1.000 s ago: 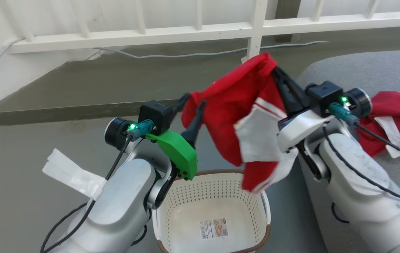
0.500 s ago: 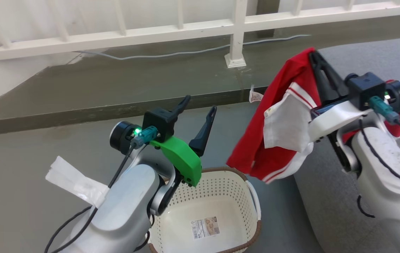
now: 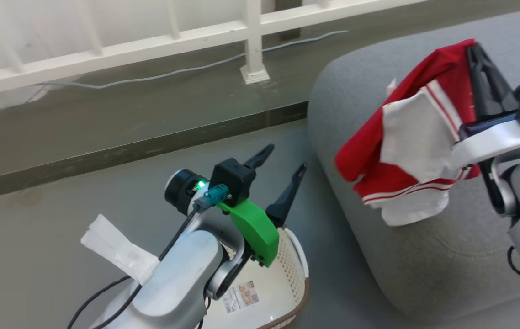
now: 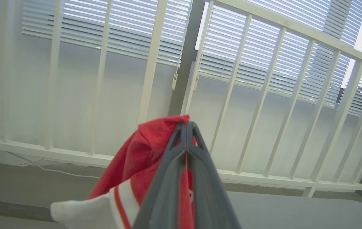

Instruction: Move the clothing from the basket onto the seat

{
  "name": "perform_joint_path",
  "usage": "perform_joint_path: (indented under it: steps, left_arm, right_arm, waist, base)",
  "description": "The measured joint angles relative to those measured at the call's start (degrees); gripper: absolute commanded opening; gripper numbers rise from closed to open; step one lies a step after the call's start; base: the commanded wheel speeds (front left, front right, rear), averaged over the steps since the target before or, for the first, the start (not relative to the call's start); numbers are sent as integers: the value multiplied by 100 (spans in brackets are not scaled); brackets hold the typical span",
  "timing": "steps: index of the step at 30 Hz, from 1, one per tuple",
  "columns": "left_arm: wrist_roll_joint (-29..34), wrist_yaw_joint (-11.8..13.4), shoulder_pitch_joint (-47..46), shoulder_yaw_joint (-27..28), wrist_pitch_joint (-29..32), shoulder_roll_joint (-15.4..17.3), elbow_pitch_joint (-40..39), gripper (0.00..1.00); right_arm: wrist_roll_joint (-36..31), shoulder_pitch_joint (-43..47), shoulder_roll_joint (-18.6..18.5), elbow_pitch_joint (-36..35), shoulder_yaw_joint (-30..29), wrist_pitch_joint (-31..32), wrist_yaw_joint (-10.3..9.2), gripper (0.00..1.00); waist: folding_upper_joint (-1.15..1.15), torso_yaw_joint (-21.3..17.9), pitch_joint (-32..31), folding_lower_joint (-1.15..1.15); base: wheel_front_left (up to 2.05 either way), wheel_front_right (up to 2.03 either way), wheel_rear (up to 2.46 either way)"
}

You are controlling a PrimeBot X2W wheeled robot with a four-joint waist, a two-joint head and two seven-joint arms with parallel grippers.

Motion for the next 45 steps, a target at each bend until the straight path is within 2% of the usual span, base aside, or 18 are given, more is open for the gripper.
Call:
perform_joint_path:
  steps: [8,19,25,35,41,45]
  left_arm:
    - [53,-57,37,-264,97,-30,-131,100]
    - [153,-57,24,-415,243,-36,-272,100]
    - [359,-58,-103,-486,345,-38,-293,100]
    - [454,-158,-419,-624,509,-36,-432,100]
    - [506,-274,-677,-804,650,-42,-528,100]
    - [549,-308,-780,-832,677,-46,-593,100]
  right_arm:
    - [-1,49,-254,-323,-436,0,-20,0]
    - [85,33,-249,-523,-660,0,1,0]
    - [119,-524,-211,-383,-714,0,151,0]
    - [172,-1549,-402,138,-1069,0,165,0]
    - [208,-2288,-770,671,-1358,36,145,0]
    - [152,-2659,-821,898,-1344,97,144,0]
  waist:
    - [0,-599,160,0]
    - [0,-1393,569,0]
    - [0,-1590,956,0]
    - [0,-1574,1444,0]
    - [0,-1226,1668,0]
    - [0,-972,1793,0]
  base:
    - [0,0,0]
    - [0,0,0]
    - [0,0,0]
    - [0,0,0]
    - [0,0,0]
    - [0,0,0]
